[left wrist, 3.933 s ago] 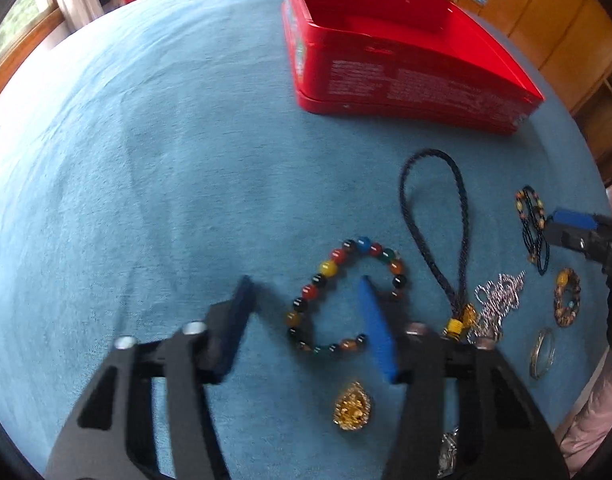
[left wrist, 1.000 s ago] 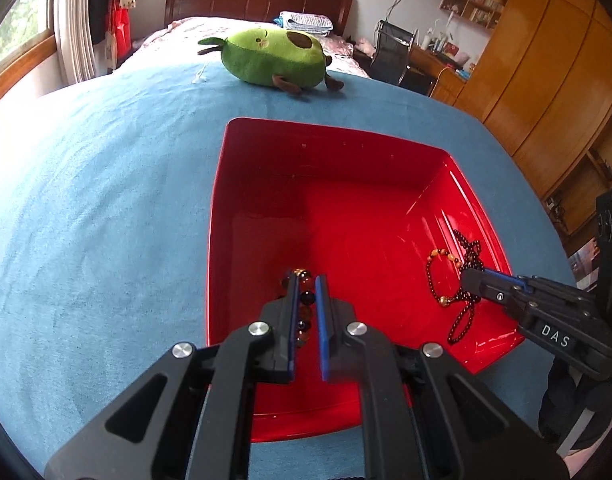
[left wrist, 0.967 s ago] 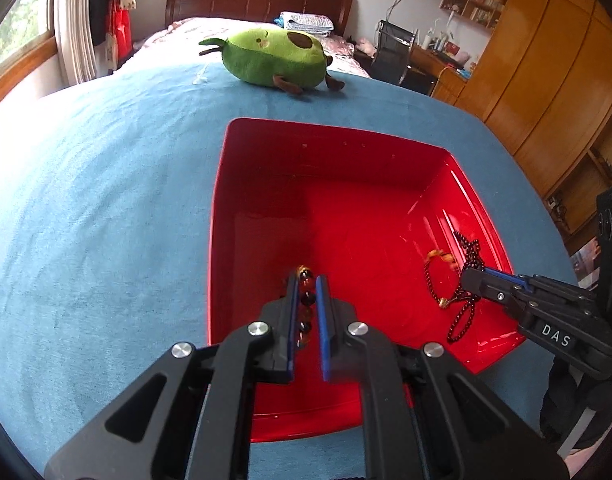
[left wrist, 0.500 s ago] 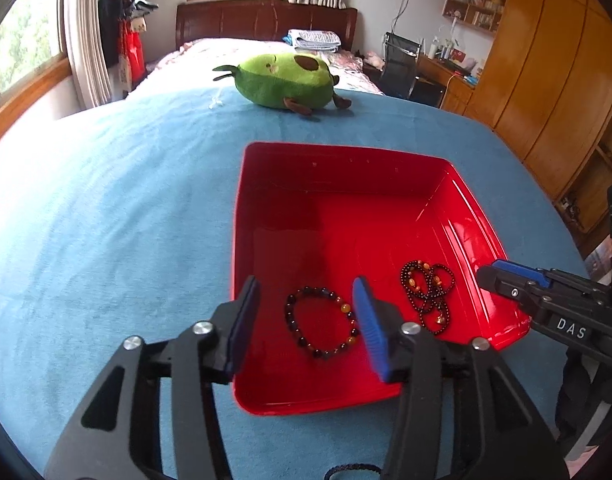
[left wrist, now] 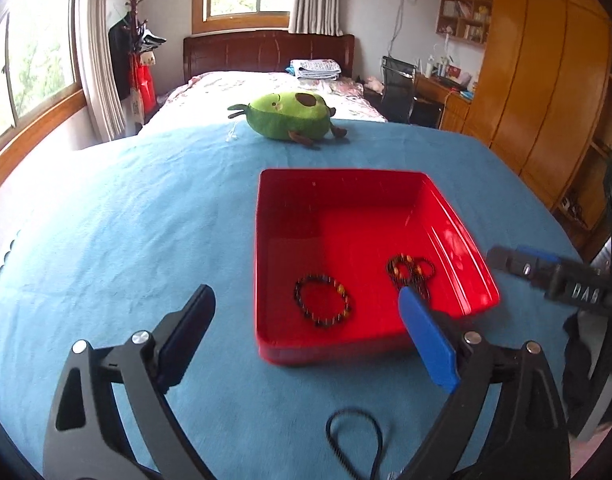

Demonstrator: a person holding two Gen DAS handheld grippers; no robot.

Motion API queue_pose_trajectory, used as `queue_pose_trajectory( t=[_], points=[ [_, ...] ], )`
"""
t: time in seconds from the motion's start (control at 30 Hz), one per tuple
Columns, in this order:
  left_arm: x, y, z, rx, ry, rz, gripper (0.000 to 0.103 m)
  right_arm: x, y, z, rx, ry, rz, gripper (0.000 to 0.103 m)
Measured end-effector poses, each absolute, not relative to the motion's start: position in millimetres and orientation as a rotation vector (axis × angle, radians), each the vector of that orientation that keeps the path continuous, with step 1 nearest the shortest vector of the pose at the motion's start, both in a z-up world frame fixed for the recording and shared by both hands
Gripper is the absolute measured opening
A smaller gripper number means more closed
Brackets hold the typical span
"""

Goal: Organize jewelry
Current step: 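Move both tools back over the remaining jewelry on the bed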

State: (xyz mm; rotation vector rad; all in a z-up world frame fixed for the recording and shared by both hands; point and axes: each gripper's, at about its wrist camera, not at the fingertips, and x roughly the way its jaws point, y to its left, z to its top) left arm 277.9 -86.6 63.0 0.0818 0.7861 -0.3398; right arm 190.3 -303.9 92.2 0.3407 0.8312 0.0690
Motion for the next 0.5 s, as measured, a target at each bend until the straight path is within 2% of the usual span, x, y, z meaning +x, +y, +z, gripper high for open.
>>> queue_pose_trajectory(
  t=[0.5],
  points=[
    [173,-29,21,0.104,0.876,-0.312,0.092,86,-284,69,0.343,0.896,0.183,0.088]
  ],
)
